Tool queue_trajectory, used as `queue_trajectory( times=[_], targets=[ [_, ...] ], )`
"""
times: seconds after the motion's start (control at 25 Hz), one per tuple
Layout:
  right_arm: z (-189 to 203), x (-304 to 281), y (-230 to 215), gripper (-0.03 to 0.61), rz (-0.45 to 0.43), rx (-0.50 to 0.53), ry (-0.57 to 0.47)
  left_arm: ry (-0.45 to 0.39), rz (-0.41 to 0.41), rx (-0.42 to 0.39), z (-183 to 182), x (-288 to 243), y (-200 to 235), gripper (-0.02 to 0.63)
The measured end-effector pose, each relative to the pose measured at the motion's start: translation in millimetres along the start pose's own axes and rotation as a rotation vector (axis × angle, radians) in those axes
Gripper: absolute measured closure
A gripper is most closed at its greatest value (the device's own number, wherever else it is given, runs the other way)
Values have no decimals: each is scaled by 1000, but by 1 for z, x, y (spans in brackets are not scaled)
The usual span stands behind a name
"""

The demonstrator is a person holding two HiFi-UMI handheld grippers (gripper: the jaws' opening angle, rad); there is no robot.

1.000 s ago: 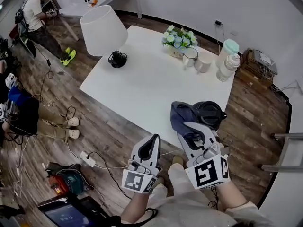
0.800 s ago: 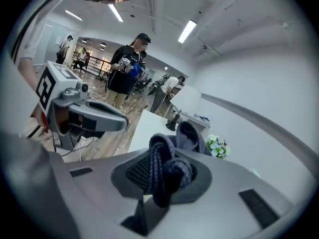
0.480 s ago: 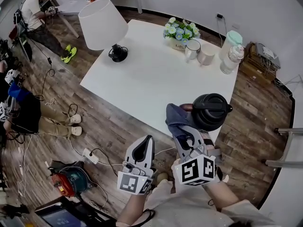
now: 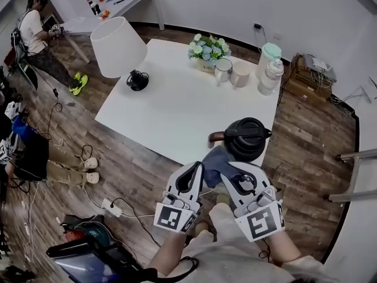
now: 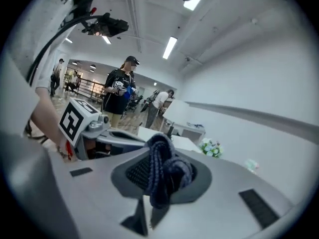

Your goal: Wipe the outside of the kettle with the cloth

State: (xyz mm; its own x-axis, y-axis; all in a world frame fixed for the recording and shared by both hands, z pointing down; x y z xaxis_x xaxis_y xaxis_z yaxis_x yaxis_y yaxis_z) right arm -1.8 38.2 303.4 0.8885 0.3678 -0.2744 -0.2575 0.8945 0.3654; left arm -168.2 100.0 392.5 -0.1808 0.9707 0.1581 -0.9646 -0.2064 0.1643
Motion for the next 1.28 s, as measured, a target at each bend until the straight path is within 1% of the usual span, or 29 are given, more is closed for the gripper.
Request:
queue_trajectory(
  times=[0.08, 0.12, 0.2, 0.32, 0.44, 0.68, 0.88, 1.0, 1.08, 1.12, 1.2, 1.24, 1.28],
  targets=[
    [-5, 12, -6, 515, 100, 48, -35, -3, 19, -5, -1, -8, -1, 606],
    [-3, 13, -7, 515, 138, 53, -36, -6, 24, -9, -2, -11, -1, 606],
    [7, 5, -7, 515, 162, 48, 14, -12, 27, -14, -3, -14, 2, 606],
    [32, -11, 4, 515, 151, 29, 97, 4, 20, -12, 4, -13, 4, 606],
    [54, -20, 19, 515, 126, -17, 134, 36, 15, -11, 10, -5, 3, 606],
    [100, -32, 34, 515, 82, -28, 199, 85, 0, -24, 20, 10, 5, 606],
    [122, -35, 40, 515, 48, -60, 262, 119, -6, -39, 24, 26, 6, 606],
    [130, -30, 44, 515, 56, -87, 303, 133, -7, -44, 27, 35, 7, 606],
    [128, -22, 47, 515, 61, -99, 287, 133, -4, -44, 28, 37, 6, 606],
    [123, -17, 50, 515, 46, -100, 252, 129, -1, -42, 27, 38, 5, 606],
    [108, -13, 55, 515, -30, -128, 155, 117, 10, -42, 23, 36, 2, 606],
    [103, -16, 56, 515, -77, -177, 117, 112, 16, -43, 21, 35, 0, 606],
    [101, -21, 55, 515, -117, -261, 91, 109, 21, -46, 19, 34, -1, 606]
  ],
)
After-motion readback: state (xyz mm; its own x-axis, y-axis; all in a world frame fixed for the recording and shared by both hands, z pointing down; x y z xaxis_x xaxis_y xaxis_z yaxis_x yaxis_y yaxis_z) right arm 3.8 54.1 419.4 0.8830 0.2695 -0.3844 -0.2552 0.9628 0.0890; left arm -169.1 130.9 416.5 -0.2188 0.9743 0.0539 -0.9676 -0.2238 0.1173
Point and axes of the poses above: the fingertips, and each gripper's own axes: x backward along the fingers, y to its left, z out of its underside, the point moved 10 cm from there along x, backward along the fingers, and after that the axes turned 4 degrees about -y, right-handed, at the moved point
